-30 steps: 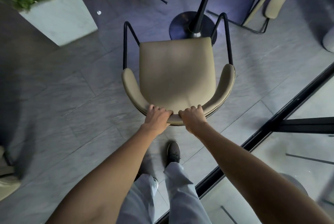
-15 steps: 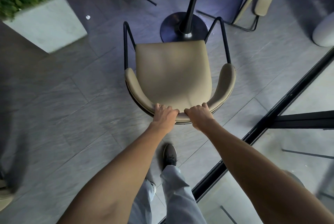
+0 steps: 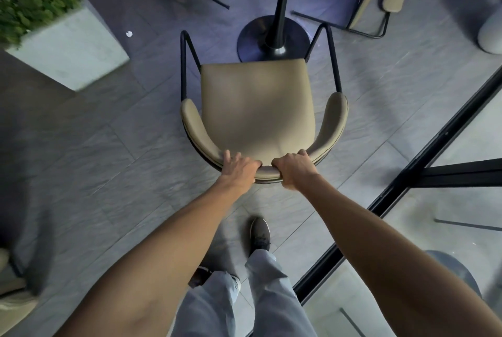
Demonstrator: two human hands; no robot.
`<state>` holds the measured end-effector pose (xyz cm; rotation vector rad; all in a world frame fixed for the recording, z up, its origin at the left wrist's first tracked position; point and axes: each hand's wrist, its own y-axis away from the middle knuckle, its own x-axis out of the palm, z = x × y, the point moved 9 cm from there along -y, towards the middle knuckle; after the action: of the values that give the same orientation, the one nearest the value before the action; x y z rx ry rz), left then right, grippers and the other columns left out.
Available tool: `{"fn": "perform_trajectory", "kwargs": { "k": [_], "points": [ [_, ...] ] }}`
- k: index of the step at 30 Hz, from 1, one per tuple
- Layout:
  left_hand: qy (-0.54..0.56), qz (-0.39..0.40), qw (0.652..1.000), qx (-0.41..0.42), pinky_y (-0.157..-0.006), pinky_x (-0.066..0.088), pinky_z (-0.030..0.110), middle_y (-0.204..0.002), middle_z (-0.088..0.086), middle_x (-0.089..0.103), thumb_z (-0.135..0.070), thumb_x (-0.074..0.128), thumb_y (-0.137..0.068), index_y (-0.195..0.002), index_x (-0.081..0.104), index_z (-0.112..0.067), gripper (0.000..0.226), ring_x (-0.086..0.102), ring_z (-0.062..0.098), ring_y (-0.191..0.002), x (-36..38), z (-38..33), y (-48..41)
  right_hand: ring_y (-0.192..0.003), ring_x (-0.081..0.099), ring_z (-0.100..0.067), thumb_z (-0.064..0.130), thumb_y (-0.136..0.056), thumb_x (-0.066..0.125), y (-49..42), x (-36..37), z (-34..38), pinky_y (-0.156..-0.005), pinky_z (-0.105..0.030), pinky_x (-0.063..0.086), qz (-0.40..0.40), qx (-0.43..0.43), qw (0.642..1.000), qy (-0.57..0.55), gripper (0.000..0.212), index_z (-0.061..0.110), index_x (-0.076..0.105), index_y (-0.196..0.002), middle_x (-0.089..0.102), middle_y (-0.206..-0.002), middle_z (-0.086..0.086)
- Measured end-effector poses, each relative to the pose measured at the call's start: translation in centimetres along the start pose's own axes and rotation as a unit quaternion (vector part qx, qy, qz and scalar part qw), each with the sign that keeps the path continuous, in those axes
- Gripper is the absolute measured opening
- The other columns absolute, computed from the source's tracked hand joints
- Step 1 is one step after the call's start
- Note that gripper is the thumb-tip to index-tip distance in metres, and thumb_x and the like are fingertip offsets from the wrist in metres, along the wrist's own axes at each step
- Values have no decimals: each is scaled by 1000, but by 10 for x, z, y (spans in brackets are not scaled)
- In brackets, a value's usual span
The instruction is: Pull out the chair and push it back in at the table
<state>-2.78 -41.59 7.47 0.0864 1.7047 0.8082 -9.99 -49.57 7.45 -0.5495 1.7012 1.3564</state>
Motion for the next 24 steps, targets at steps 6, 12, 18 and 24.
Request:
{"fn": "perform_trajectory", "kwargs": {
  "k": [6, 12, 18, 24],
  "points": [
    [-9, 17, 999, -44, -112, 14, 59, -123, -3, 63, -26, 68, -90, -126, 61, -35, 38, 48, 26, -124, -20, 42, -26, -95, 64, -25, 24, -84, 55, -36, -25, -16, -91, -37, 37, -34, -8, 999, -34, 20, 27, 63, -102, 71, -93, 0],
    [-22, 10, 998, -51, -115, 8, 58, -123, -5, 64, -26, 72, -88, -125, 63, -36, 39, 47, 26, -124, -42, 86, -50, -94, 64, -25, 33, -87, 60, -74, -51, -3, -89, -41, 39, -32, -14, 999, -28, 21, 26, 63, -107, 70, -95, -1],
    [-42, 13, 999, -24, -115, 5, 60, -124, -5, 62, -37, 76, -83, -124, 63, -37, 43, 44, 27, -126, -75, 124, -82, -91, 68, -26, 34, -96, 57, -112, -81, 5, -90, -37, 41, -59, 9, 998, -15, 22, 22, 62, -114, 72, -98, -4],
    [-80, 5, 997, 23, -116, 7, 58, -124, -5, 62, -35, 75, -84, -126, 62, -34, 44, 43, 28, -127, -105, 149, -119, -92, 68, -26, 26, -97, 55, -147, -106, -2, -89, -37, 42, -61, 49, 996, -34, 18, 22, 61, -113, 72, -98, -4]
  ]
}}
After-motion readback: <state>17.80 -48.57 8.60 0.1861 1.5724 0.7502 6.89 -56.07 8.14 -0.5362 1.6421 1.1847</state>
